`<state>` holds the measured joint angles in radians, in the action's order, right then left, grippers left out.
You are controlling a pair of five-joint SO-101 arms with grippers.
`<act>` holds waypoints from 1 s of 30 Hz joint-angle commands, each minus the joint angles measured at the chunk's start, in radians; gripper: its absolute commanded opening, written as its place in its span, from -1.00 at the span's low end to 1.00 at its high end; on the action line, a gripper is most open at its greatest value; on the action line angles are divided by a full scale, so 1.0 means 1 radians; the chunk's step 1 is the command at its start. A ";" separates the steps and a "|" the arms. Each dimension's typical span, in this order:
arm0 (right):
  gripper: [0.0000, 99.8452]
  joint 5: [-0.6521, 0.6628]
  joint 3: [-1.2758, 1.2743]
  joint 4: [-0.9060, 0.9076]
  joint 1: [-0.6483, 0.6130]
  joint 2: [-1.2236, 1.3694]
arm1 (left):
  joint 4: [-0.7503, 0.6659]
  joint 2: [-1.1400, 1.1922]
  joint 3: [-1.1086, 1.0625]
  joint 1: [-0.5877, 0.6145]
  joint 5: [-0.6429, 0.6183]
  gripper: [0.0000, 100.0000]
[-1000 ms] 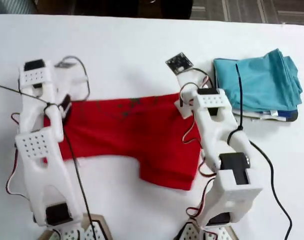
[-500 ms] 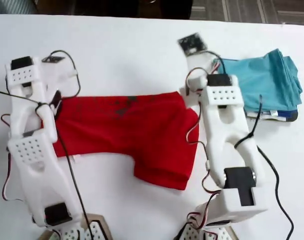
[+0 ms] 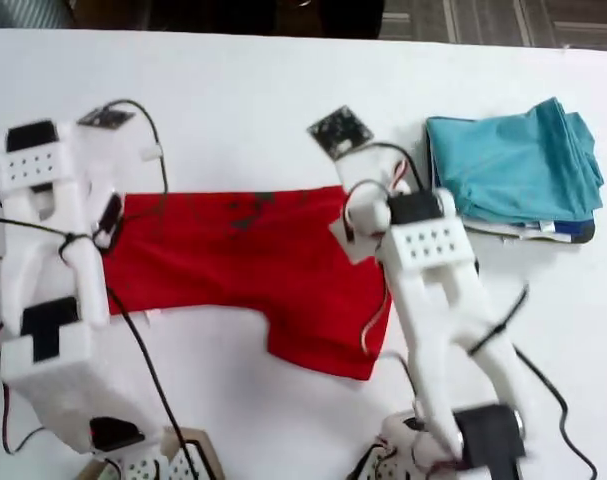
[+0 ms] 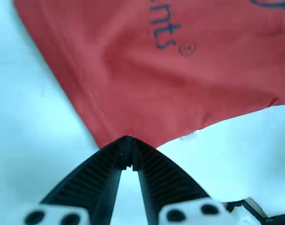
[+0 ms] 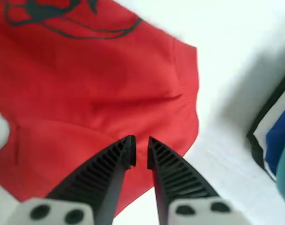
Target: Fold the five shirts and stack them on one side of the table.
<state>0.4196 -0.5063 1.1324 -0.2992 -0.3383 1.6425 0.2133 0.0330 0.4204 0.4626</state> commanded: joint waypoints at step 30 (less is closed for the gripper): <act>-0.89 0.258 -0.612 0.059 -0.321 -0.358 | -0.721 -0.508 -1.043 -0.002 0.005 -0.95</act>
<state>0.6682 -1.1216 1.1600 -0.5524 -0.6651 0.9582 -0.2716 -1.0012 0.4219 0.4641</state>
